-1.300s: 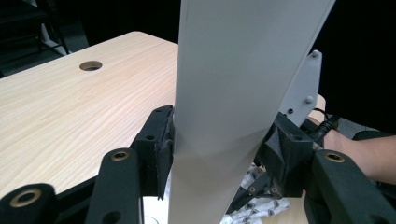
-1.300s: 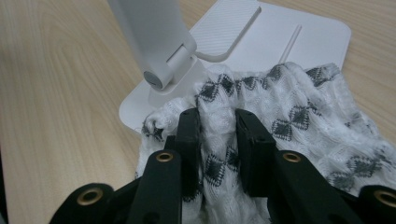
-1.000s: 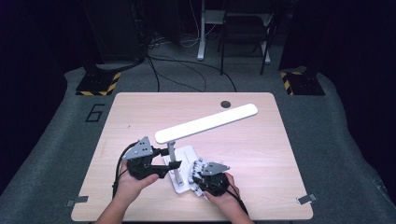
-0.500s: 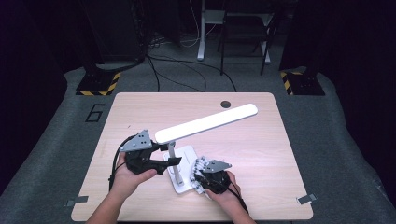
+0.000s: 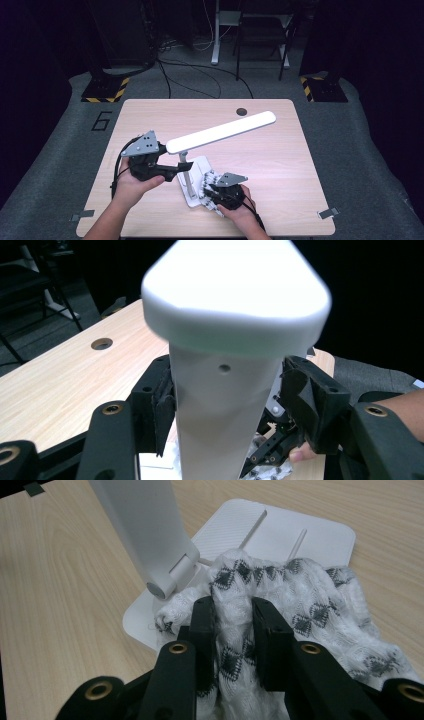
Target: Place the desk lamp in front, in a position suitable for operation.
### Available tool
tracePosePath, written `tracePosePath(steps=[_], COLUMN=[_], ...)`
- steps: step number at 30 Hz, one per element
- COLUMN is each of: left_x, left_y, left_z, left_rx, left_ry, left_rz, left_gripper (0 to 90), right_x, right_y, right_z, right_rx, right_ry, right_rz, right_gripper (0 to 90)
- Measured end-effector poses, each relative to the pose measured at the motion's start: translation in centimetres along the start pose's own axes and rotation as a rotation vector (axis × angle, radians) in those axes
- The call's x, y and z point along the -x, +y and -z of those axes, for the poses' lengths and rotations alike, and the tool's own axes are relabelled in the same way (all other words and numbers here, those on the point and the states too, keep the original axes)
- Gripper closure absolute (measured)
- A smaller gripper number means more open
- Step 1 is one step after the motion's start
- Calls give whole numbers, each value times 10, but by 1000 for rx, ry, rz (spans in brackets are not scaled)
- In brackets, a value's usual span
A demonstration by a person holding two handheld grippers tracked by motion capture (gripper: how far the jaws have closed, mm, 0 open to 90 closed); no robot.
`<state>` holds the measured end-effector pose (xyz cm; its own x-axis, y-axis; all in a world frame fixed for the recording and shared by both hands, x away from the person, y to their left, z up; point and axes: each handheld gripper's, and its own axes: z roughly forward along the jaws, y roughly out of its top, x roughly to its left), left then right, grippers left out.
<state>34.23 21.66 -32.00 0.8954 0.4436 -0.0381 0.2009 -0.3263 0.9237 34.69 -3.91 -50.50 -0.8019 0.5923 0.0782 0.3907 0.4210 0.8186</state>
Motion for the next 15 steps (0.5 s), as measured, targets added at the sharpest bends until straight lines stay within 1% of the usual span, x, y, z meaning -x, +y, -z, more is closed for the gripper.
tracePosePath(steps=[1, 3, 4, 6, 7, 8, 9, 10, 11, 13, 14, 15], left_x=[1, 1, 2, 2, 2, 2, 2, 2, 1, 2, 1, 0], left_y=[2, 3, 5, 6, 7, 8, 8, 8, 8, 8, 8, 8], left_z=[1, 2, 3, 4, 4, 4, 4, 4, 5, 5, 5, 5], left_rx=[2, 1, 10, 8, 2, -5, -14, -15, -21, -18, -21, -18], left_ry=[4, 7, 5, 6, 14, 28, 50, 49, 37, 40, 33, 28], left_rz=[5, -1, 10, 8, 4, -3, -14, -5, -5, -7, -9, -10], left_gripper=[404, 404, 402, 401, 424, 424, 477, 522, 522, 524, 525, 525], right_x=[0, 0, 0, 1, 1, 1, 1, 1, 1, -2, -3, -5], right_y=[0, 0, -1, -1, -2, -2, -2, -2, -2, -1, -1, 0], right_z=[0, -1, -2, -3, -4, -4, -6, -6, -6, -5, -4, -3], right_rx=[-12, -11, -5, -21, -26, -26, -24, -31, -31, -30, -20, -20], right_ry=[4, 0, -10, -7, -13, -13, -16, -14, -14, -25, -34, -39], right_rz=[-4, -1, 4, 6, 7, 7, 12, 15, 15, 14, 32, 23], right_gripper=[730, 730, 730, 730, 729, 729, 726, 715, 715, 696, 674, 646])
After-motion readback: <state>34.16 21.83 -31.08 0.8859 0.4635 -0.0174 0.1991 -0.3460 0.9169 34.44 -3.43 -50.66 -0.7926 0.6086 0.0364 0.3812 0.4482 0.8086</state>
